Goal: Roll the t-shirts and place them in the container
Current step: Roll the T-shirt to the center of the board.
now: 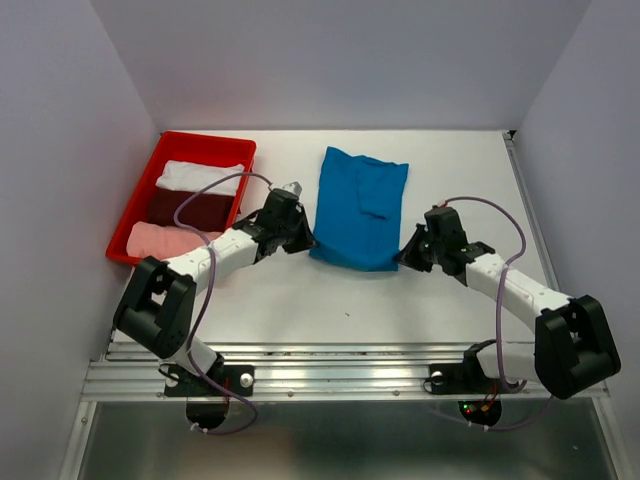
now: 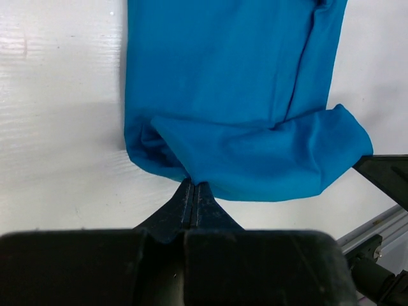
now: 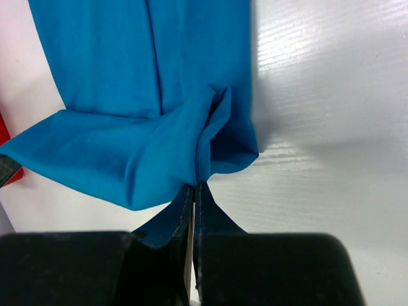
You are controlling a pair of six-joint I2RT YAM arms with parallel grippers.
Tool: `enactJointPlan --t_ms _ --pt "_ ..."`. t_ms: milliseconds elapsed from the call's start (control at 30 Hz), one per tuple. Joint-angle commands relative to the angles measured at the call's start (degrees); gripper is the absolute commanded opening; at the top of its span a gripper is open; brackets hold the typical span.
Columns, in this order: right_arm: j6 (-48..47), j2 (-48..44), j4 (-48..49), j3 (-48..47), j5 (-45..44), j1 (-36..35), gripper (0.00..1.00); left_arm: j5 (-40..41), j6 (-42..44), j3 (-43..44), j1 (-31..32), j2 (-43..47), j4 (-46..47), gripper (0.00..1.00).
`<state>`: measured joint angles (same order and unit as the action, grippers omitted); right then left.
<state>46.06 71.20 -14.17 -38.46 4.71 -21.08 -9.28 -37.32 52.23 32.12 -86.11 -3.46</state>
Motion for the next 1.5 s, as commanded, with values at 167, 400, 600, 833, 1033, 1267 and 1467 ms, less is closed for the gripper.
enactJointPlan --t_ms 167,400,600,833,1033,1267,1467 --pt "-2.4 5.6 0.6 -7.0 -2.2 0.0 0.01 -2.0 3.1 8.3 -1.8 -5.3 -1.7 0.0" --pt "-3.2 9.0 0.6 -9.4 -3.8 0.0 0.01 -2.7 4.4 11.1 -3.6 -8.7 -2.9 0.0" --pt "-3.3 11.2 0.6 -11.0 -4.4 0.0 0.01 -3.6 5.2 13.6 -5.1 -11.9 -3.6 0.0" --pt "-3.7 13.8 0.6 -12.4 -7.6 0.5 0.01 -3.9 5.9 16.6 -5.4 -15.7 -4.1 0.0" --pt "-3.8 15.0 0.6 -13.6 -9.1 1.0 0.01 -3.8 7.2 20.3 -5.7 -19.7 -5.6 0.0" --pt "-4.7 18.0 0.8 -16.0 -12.4 1.0 0.01 -0.9 8.2 23.7 -5.8 -22.9 -7.7 0.0" --pt "-5.2 15.6 0.0 -17.1 -13.4 1.0 0.3 2.5 9.7 27.3 -6.1 -22.3 -11.1 0.31"
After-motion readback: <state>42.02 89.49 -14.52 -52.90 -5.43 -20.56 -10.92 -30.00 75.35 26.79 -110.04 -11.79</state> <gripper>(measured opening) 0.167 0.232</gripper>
